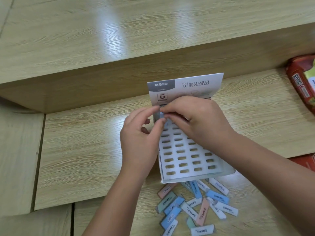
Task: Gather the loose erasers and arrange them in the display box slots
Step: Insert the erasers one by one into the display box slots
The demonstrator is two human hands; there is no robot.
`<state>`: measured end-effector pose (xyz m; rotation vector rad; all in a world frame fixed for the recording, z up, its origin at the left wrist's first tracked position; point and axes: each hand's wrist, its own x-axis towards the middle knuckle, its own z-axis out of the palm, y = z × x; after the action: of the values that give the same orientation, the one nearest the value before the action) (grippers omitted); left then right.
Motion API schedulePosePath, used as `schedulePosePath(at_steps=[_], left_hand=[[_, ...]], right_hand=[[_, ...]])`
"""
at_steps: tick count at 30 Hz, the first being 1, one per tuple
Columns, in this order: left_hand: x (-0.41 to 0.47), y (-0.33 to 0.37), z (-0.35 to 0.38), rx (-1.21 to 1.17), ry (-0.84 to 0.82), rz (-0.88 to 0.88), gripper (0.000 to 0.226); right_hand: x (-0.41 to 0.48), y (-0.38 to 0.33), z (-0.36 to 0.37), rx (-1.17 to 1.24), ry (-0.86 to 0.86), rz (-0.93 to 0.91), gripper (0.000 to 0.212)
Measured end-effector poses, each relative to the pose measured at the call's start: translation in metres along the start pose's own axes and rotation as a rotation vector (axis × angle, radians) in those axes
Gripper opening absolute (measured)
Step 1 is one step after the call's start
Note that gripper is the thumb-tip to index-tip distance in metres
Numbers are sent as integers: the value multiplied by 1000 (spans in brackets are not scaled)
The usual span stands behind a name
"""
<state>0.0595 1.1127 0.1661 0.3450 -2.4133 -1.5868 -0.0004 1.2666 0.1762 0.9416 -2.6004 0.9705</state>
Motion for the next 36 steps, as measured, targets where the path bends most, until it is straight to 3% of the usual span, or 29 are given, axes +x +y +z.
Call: schedulePosePath(at_steps=[3,8,15,20,23,27,30,33,36], left_hand=[[-4,-2,-4,-82,37,-89,34],[-8,-4,-9,-264,-21,-291,18],[-5,-3,-10,-226,-30,-263,19],[-5,-1,-10,-223,-37,-256,18],[-7,-3,-11,-225,-43,-266,17],[-41,-6,-25,-227,2,-219,20],[-98,-14,-43,-181,47,-162,19],[-155,-38,-44,-82,32,-227,15],[-204,-81,-28,39,-79,-388,15]], right_hand=[[-1,2,1,-14,10,21,16],[1,1,-3,-105,-44,-23,20],[-3,0,5,-225,-191,-95,10],[-7,0,1,-294,-258,-75,42],[-13,-4,-10,-276,-255,-2,43],[-61,-36,-37,-122,-63,128,39],[-126,-67,-46,-41,51,103,25],[-192,-73,-18,33,-47,180,19],[-249,-64,30,-46,-249,393,22]])
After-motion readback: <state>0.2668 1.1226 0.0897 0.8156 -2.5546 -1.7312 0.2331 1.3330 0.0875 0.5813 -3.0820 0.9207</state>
